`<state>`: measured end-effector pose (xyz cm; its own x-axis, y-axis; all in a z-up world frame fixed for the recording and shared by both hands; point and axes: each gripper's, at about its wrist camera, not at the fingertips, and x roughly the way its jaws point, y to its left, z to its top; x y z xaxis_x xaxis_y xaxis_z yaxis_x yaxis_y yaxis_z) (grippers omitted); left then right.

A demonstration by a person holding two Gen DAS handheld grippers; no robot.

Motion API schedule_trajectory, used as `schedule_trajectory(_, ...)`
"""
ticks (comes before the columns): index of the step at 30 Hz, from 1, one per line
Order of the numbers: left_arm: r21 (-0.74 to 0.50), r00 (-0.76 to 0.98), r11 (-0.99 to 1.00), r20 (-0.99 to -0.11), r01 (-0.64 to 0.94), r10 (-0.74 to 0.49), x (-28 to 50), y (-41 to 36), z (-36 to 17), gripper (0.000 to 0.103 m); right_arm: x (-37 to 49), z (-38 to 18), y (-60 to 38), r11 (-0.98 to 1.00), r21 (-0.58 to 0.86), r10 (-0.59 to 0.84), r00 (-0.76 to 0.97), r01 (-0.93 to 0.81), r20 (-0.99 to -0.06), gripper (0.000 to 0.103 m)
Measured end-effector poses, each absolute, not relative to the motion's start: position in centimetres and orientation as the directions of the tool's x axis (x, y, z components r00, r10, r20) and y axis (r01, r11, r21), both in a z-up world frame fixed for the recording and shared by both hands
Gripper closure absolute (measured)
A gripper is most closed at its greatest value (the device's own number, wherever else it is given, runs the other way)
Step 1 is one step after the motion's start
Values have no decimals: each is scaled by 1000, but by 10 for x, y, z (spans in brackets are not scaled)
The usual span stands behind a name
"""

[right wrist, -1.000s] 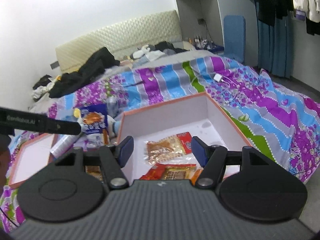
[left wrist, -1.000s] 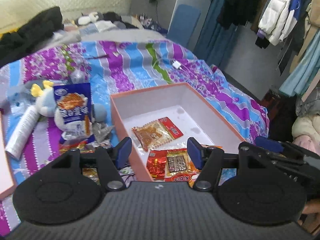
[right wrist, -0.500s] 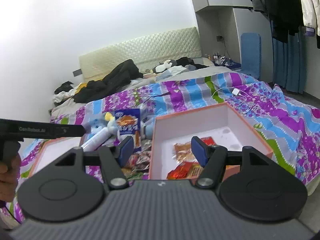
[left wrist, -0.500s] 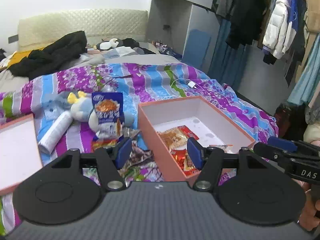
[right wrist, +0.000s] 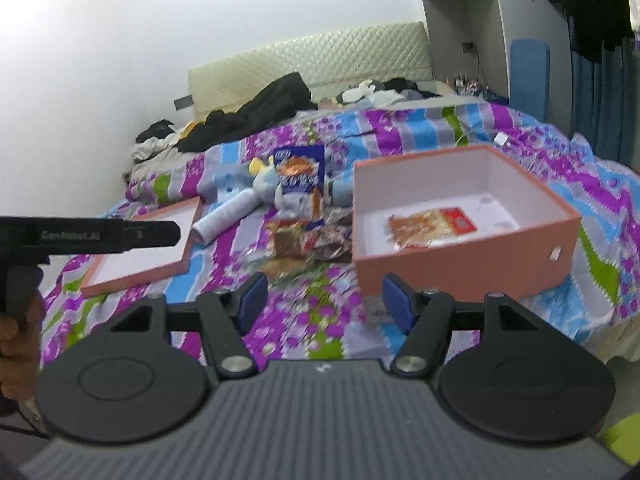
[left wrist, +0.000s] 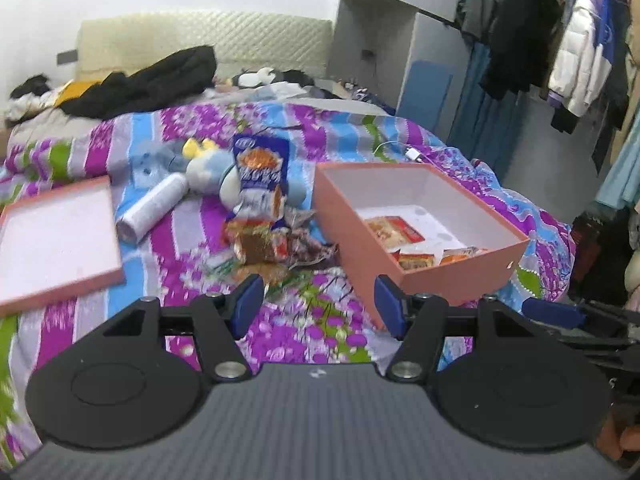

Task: Organize snacks
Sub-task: 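Withdraw both open tools from the box toward the snack pile, then grasp the green-label clear packet with the left tool while the right tool grasps the white packet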

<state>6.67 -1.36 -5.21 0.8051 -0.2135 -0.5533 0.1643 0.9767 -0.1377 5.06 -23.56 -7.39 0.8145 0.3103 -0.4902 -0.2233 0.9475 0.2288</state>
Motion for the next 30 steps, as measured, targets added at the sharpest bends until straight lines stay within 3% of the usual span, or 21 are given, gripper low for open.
schedule_trajectory(7, -176, 775, 977, -599, 120, -203, 63, 6, -83, 36, 52, -89, -214, 941, 230, 332, 796, -247, -506, 37)
schedule_trajectory(10, -197, 761, 975, -617, 97, -201, 72, 16, -97, 30, 57, -95, -206, 942, 216, 333, 795, -257, -507, 37)
schedule_trajectory(22, -296, 703, 955, -676, 15, -221, 174, 68, -157, 28, 108, -130, -150, 942, 84, 322, 806, -324, -497, 39)
schedule_trajectory(30, -566, 619, 816, -684, -115, -387, 256, 103, -218, 29, 170, -170, -106, 938, -172, 185, 851, -303, -491, 47)
